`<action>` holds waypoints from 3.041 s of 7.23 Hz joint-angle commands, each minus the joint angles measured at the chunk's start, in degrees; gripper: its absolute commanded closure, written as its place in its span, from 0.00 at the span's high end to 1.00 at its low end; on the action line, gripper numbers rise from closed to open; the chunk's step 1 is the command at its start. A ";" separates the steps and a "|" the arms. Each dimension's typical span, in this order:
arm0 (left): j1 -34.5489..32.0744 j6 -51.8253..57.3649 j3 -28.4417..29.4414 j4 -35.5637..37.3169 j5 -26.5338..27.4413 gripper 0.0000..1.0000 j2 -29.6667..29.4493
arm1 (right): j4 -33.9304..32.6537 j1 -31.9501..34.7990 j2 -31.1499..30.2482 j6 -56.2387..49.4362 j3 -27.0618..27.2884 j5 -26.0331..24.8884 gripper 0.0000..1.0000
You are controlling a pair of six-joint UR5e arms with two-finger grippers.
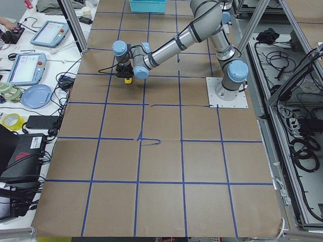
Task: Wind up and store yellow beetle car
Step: 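Drag the yellow car with the left gripper toward the table center, then push the car toward the blue bin with the left gripper, then withdraw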
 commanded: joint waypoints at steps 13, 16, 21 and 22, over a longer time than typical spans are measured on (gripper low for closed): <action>6.21 5.92 -0.40 -0.41 0.09 0.31 -0.13 | 0.01 0.00 0.00 0.09 0.00 0.00 1.00; 5.86 3.81 0.04 -0.23 0.27 1.00 0.92 | 0.01 0.00 0.00 0.09 0.00 0.00 1.00; 3.59 20.29 2.66 -7.23 8.38 0.98 9.51 | 0.01 0.00 0.00 0.09 0.00 0.09 1.00; 2.88 33.21 5.99 -13.70 15.05 0.98 12.15 | 0.01 0.00 0.00 0.09 0.00 0.09 1.00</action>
